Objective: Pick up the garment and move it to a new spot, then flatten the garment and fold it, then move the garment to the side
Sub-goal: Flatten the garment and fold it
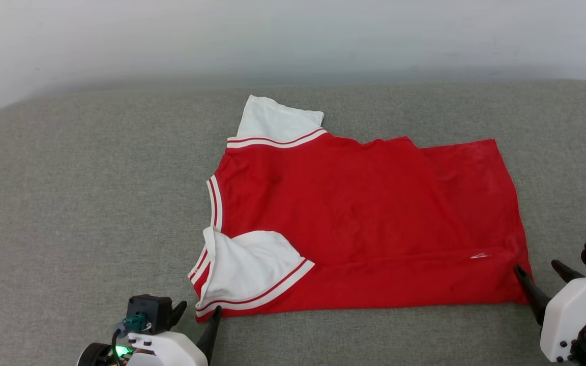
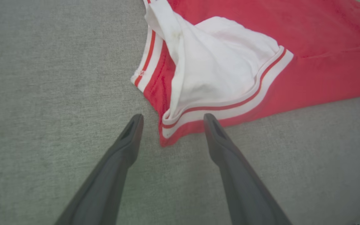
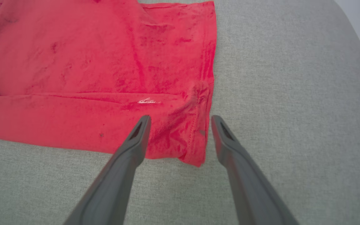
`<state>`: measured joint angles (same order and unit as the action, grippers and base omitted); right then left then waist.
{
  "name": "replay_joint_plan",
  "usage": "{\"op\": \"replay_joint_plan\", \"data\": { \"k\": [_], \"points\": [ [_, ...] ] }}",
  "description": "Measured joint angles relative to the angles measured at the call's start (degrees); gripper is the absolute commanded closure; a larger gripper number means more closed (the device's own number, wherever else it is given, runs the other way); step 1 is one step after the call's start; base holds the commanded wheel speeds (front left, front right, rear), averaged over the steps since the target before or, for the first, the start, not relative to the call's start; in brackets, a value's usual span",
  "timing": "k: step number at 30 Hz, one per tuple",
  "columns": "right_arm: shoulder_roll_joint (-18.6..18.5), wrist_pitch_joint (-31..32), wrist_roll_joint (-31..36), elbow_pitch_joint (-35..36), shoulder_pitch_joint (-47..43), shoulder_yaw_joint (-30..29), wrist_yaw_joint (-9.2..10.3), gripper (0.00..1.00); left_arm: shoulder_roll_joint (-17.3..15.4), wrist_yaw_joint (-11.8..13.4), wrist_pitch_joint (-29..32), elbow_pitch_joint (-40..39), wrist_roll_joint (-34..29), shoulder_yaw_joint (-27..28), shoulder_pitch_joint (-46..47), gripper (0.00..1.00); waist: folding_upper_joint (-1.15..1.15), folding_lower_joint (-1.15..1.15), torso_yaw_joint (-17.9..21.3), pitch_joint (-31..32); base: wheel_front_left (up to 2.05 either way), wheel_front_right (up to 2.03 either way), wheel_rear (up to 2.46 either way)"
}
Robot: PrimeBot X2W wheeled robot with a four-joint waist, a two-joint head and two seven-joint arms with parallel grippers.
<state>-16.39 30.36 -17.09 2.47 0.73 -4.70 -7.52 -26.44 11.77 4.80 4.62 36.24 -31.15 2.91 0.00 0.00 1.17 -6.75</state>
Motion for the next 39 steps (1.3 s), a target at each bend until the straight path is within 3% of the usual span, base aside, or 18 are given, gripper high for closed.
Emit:
{"op": "replay_joint_plan", "data": {
  "k": [13, 14, 16, 25, 30, 39],
  "points": [
    [0.5, 0.2, 0.2, 1.6, 1.4, -0.6, 0.0, 0.0, 0.9, 2.0, 3.2, 7.4, -0.7, -0.2, 5.3, 0.0, 0.0, 0.0, 1.1, -5.3, 0.0, 0.0, 0.0],
    [0.5, 0.2, 0.4, 1.6, 1.4, -0.6, 0.0, 0.0, 1.1, 2.1, 3.5, 7.7, -0.7, -0.3, 5.5, 0.23, 0.0, 0.0, 1.1, -5.5, 0.0, 0.0, 0.0],
    [0.5, 0.2, 0.7, 1.5, 1.4, -0.6, 0.0, 0.0, 1.3, 1.8, 3.7, 8.1, -0.3, -0.4, 5.9, 0.97, 0.0, 0.0, 1.0, -5.7, 0.0, 0.0, 0.0],
    [-1.3, 2.4, 3.1, -1.3, 0.3, -0.7, 0.0, 0.0, 2.8, -0.2, 0.1, 8.5, 0.8, -0.7, 5.4, 1.0, 0.0, 0.01, -0.1, -3.0, 0.0, 0.0, 0.0],
    [-1.0, 3.6, 3.6, -5.3, 0.2, -2.1, 0.0, 0.0, 2.9, -0.6, -3.5, 3.6, 0.2, -0.3, 5.3, 1.0, 0.0, 0.01, -2.1, -2.1, 0.0, 0.0, 0.0],
    [0.4, 5.2, 5.5, -12.0, 2.4, -3.9, 0.01, 0.0, 2.4, -0.5, -4.5, -0.8, -1.0, -0.7, 5.6, 1.0, 0.0, 0.01, -3.9, -3.8, 0.0, 0.0, 0.0]
  ]
}}
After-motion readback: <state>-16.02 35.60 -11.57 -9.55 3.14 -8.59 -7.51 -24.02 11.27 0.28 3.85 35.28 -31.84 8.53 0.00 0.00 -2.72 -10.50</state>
